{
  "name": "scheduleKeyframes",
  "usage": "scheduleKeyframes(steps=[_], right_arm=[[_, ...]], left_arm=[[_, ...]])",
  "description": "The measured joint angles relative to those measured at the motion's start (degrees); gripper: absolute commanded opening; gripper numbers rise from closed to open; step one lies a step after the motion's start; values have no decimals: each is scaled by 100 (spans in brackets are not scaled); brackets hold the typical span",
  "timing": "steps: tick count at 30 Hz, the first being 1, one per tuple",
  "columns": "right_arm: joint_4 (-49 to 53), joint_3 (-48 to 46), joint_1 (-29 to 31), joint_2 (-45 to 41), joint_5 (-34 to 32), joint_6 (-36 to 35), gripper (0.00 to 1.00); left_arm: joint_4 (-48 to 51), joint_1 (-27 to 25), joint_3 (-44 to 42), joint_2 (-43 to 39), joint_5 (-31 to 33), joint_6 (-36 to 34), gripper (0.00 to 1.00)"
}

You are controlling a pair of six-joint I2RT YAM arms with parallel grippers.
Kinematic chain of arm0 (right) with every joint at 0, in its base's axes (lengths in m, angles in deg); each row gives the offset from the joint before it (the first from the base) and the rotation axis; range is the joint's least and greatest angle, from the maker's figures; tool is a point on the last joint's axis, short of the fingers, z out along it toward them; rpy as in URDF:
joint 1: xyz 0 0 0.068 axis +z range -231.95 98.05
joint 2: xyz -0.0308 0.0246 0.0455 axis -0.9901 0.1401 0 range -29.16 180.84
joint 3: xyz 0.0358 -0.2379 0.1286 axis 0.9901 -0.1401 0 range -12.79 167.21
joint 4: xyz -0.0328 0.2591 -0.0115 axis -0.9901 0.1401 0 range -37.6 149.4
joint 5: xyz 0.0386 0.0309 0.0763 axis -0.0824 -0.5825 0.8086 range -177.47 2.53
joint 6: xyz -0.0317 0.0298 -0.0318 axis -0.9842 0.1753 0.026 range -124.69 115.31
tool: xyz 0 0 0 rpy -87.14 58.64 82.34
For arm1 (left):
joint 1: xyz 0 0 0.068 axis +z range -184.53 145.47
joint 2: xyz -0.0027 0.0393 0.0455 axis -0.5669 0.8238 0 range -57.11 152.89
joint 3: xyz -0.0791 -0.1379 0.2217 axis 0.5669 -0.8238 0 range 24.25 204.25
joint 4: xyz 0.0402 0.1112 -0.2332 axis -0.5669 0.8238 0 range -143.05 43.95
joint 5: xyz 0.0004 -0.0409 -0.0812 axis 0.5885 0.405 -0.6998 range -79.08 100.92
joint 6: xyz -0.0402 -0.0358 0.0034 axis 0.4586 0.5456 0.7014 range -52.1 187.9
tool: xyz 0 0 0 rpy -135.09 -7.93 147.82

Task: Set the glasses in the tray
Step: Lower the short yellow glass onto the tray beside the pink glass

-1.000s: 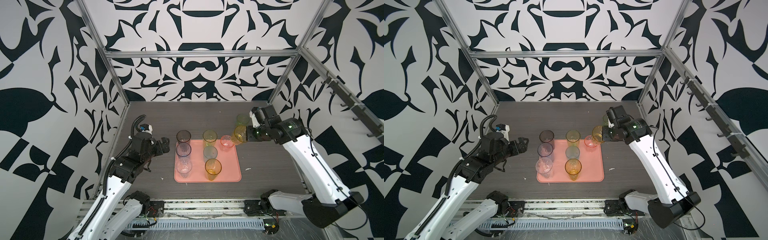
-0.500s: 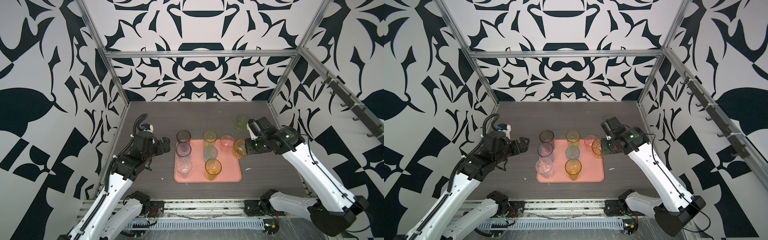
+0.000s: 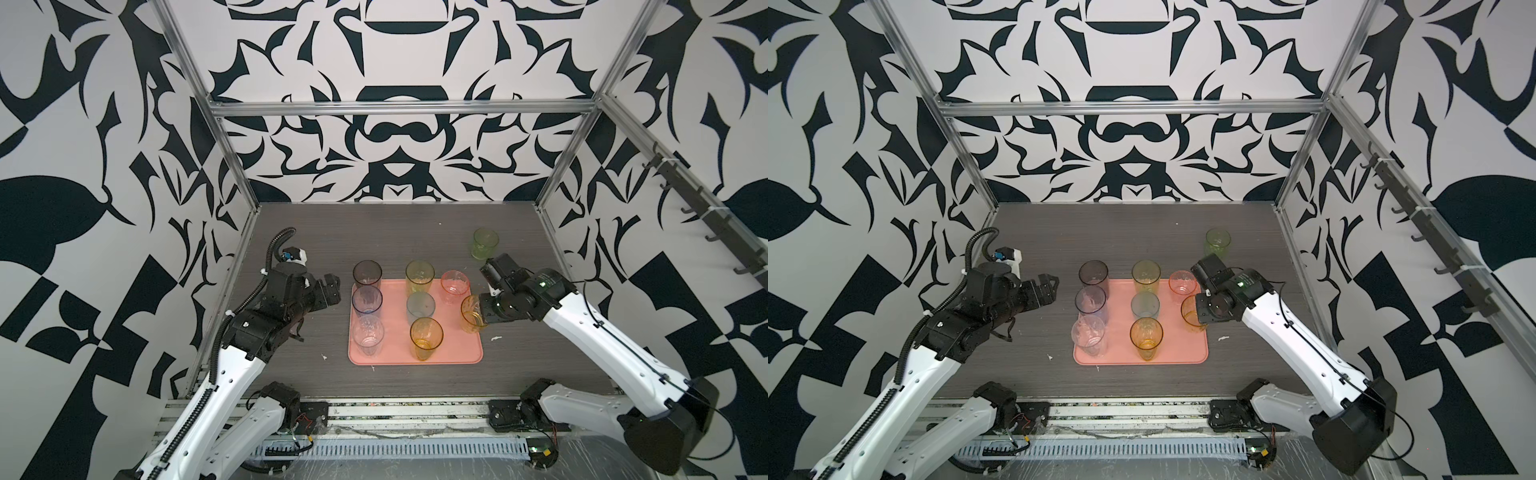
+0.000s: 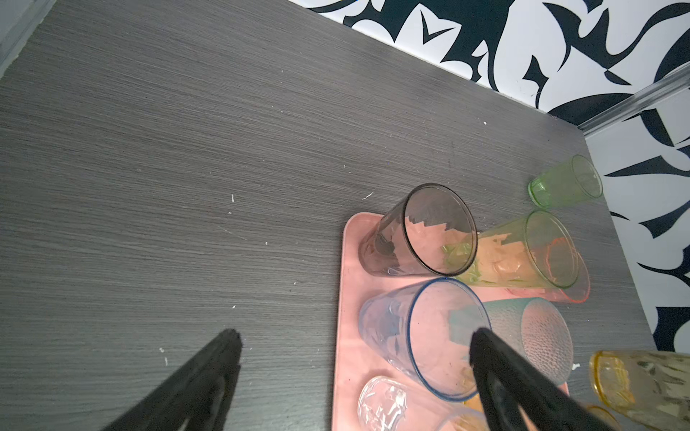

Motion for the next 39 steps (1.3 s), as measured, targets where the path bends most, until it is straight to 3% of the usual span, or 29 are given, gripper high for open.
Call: scheduleKeyframes(steps=[18,39], right_arm=[[-1421,-863,81,662,-7,192,0],[-1954,-968,81,1172,-20,201,0]], left_arm=[[-48,0,-55,-2,2,2,99],[-79,0,-129,-101,20,42,100]])
